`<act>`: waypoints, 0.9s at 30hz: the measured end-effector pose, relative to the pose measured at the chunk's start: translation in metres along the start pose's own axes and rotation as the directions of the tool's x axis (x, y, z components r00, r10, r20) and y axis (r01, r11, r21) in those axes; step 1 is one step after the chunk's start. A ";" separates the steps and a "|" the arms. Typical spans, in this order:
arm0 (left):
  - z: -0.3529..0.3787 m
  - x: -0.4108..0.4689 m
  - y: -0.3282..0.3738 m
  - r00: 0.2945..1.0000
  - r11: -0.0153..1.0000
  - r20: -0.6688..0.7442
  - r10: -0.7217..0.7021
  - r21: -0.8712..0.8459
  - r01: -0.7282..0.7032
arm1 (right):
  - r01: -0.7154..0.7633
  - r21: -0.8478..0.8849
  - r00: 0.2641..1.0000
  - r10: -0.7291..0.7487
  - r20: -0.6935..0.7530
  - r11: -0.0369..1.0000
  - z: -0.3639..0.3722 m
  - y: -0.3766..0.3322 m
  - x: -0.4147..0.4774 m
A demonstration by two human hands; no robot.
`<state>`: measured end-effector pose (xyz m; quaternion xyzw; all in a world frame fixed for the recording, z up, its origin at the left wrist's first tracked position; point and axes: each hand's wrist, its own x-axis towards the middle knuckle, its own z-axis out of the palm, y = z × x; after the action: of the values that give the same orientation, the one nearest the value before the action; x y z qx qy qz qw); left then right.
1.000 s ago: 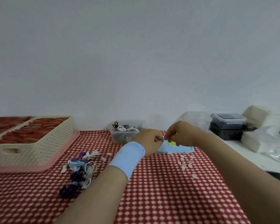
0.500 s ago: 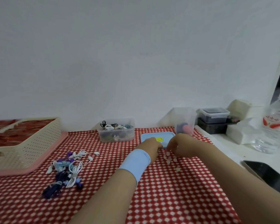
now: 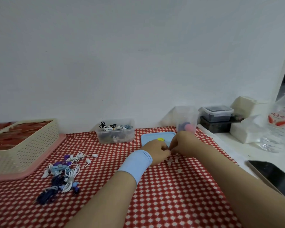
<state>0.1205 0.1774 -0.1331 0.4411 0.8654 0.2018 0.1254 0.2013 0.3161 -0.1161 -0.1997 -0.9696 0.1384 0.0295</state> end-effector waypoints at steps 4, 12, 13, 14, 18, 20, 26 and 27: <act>-0.001 -0.005 0.006 0.997 0.994 0.069 0.043 0.093 -0.050 | -0.037 0.021 0.999 0.037 0.015 0.999 -0.001 -0.001 0.004; 0.008 -0.005 0.009 0.995 0.995 0.012 0.099 -0.032 -0.098 | -0.043 0.061 0.999 0.042 0.017 0.997 -0.002 0.008 0.005; 0.007 -0.008 0.009 0.995 0.994 -0.002 0.101 -0.048 -0.101 | -0.035 0.079 0.999 0.032 0.032 0.996 -0.003 0.009 0.002; 0.006 -0.010 0.010 0.995 0.993 -0.007 0.097 -0.070 -0.097 | -0.028 0.094 0.998 0.023 0.050 0.995 -0.005 0.011 0.000; 0.007 -0.018 0.014 0.995 0.995 0.070 0.078 -0.066 -0.073 | -0.008 0.133 0.994 -0.006 0.106 0.991 -0.011 0.011 -0.009; 0.011 -0.020 0.019 0.993 0.994 0.083 0.079 0.073 -0.085 | -0.010 0.094 0.984 -0.007 0.177 0.996 -0.012 0.010 -0.012; 0.012 -0.011 0.025 0.999 0.995 0.022 0.033 0.098 -0.035 | -0.018 -0.050 0.944 0.033 0.329 0.999 -0.012 0.006 -0.012; 0.010 -0.011 0.023 0.999 0.994 0.031 0.030 0.101 -0.033 | -0.021 -0.033 0.945 0.030 0.325 0.999 -0.012 0.006 -0.013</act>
<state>0.1476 0.1830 -0.1310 0.4634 0.8655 0.1531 0.1124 0.2165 0.3189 -0.1064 -0.1869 -0.9605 0.1558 -0.1353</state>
